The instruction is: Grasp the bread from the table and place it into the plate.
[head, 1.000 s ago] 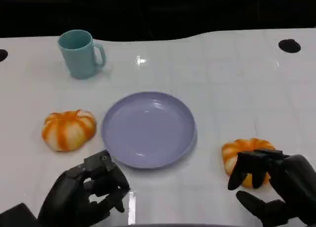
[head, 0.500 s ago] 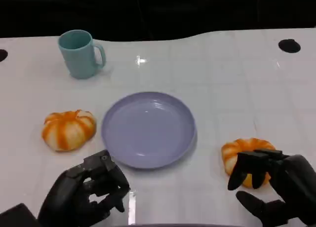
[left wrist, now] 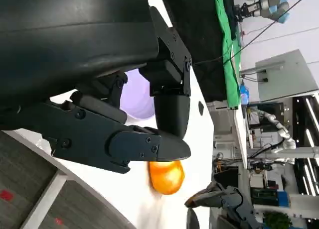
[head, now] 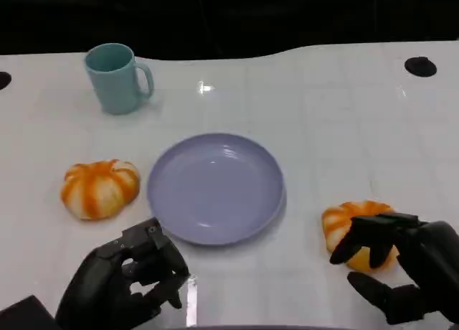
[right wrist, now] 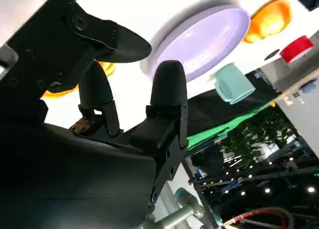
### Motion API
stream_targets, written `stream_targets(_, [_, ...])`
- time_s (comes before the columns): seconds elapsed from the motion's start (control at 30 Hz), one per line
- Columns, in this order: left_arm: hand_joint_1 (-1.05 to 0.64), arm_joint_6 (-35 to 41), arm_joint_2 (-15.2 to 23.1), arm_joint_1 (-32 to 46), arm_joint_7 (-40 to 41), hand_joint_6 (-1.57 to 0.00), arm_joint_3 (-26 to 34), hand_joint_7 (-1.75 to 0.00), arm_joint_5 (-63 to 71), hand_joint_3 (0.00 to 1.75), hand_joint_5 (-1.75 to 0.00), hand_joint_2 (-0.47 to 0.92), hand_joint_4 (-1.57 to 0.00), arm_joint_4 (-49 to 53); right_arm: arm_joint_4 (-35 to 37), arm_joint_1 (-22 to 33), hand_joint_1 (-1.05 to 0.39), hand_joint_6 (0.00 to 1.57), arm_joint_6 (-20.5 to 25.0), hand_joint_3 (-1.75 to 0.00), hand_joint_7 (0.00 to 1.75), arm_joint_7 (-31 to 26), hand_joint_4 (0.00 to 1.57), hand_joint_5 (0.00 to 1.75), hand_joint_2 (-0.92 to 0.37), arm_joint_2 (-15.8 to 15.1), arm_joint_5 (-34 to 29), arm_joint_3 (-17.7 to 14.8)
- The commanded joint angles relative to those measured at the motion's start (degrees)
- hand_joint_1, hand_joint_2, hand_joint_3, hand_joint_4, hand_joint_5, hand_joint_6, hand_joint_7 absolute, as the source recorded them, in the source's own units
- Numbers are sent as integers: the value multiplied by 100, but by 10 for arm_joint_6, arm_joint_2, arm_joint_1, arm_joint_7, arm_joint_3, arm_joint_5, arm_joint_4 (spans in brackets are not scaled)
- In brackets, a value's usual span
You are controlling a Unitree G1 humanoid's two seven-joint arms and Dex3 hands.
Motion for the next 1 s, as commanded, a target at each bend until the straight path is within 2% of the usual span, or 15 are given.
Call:
stream_targets(0.03, [-53,-4,6,0,-1,-59,3,-154,0,31,-175,92,-67,4,-76,16,-31,69,68,-45,46,49,59,98,-66,-27,-15,-19])
stream_targets(0.07, [-52,-4,6,0,-1,-59,3,-154,0,31,-175,92,-67,4,-93,19,-35,68,85,-25,31,61,55,83,-75,-30,-19,-21])
stream_targets(0.1, [-52,-4,6,-1,0,-59,3,-154,0,31,-175,92,-67,5,-107,21,-37,67,99,-17,24,70,53,76,-79,-31,-23,-22])
stream_targets(0.13, [-52,-2,6,-1,1,-59,3,-154,1,31,-175,92,-67,4,-130,24,-38,66,121,-12,19,88,51,71,-81,-37,-35,-24])
stream_targets(0.17, [-52,-1,6,-1,2,-59,3,-154,1,31,-175,92,-67,4,-147,26,-43,58,138,-7,12,101,42,60,-85,-41,-44,-25])
stream_targets(0.27, [-52,0,5,-1,4,-59,3,-155,3,31,-175,92,-67,3,-202,30,-51,47,192,-2,2,141,31,45,-88,-50,-83,-27])
stream_targets(0.4, [-51,-3,4,-5,0,-58,2,-155,0,31,-175,92,-68,10,-248,24,-59,39,253,0,0,187,22,40,-86,-53,-149,-15])
stream_targets(0.53, [-51,-2,3,-6,2,-58,2,-156,2,31,-175,92,-68,11,-256,11,-64,32,285,0,0,218,16,39,-83,-55,-206,4])
stream_targets(0.73, [-51,-6,1,-5,3,-58,0,-156,4,31,-175,92,-68,11,-234,-4,-65,29,303,0,0,223,9,39,-81,-50,-243,28])
stream_targets(1.0, [-54,7,-4,0,10,-58,-6,-156,8,30,-175,92,-68,-5,-141,-44,-62,31,313,0,1,199,9,42,-80,-48,-269,69])
